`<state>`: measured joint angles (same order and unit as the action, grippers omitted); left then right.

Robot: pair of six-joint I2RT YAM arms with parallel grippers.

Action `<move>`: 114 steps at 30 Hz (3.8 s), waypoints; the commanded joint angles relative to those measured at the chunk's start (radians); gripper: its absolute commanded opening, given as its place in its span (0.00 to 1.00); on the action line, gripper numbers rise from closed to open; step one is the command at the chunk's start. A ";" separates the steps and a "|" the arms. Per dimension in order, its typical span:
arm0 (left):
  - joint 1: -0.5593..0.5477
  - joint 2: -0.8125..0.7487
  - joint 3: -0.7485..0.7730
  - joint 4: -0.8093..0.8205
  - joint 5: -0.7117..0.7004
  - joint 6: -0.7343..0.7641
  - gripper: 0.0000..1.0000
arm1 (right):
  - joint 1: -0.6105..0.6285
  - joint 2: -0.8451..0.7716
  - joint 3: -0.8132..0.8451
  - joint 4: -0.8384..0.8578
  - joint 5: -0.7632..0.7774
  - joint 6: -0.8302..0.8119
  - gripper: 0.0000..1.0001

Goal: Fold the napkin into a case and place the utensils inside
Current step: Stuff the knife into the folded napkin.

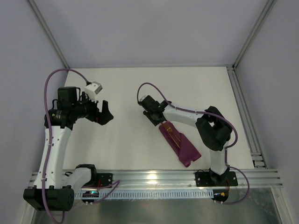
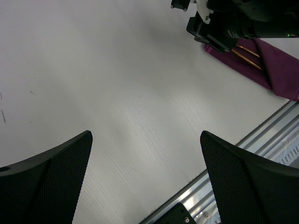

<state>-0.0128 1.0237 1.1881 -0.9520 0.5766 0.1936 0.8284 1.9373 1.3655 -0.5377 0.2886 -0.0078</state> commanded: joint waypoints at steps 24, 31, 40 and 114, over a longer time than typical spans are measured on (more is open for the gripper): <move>0.001 0.012 -0.002 0.019 0.042 0.015 0.99 | 0.005 -0.031 -0.023 0.048 0.040 -0.054 0.29; 0.001 0.010 -0.004 0.015 0.040 0.017 0.99 | 0.005 -0.012 -0.013 0.058 0.037 -0.064 0.22; 0.001 0.010 -0.005 0.016 0.040 0.018 0.99 | 0.003 -0.006 -0.022 0.061 0.018 -0.070 0.21; 0.001 0.030 -0.010 0.013 0.051 0.023 0.99 | -0.173 -0.089 -0.171 0.208 -0.444 -0.038 0.30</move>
<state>-0.0128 1.0519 1.1809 -0.9531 0.6037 0.1997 0.6586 1.8393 1.1606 -0.3412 -0.1810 -0.0257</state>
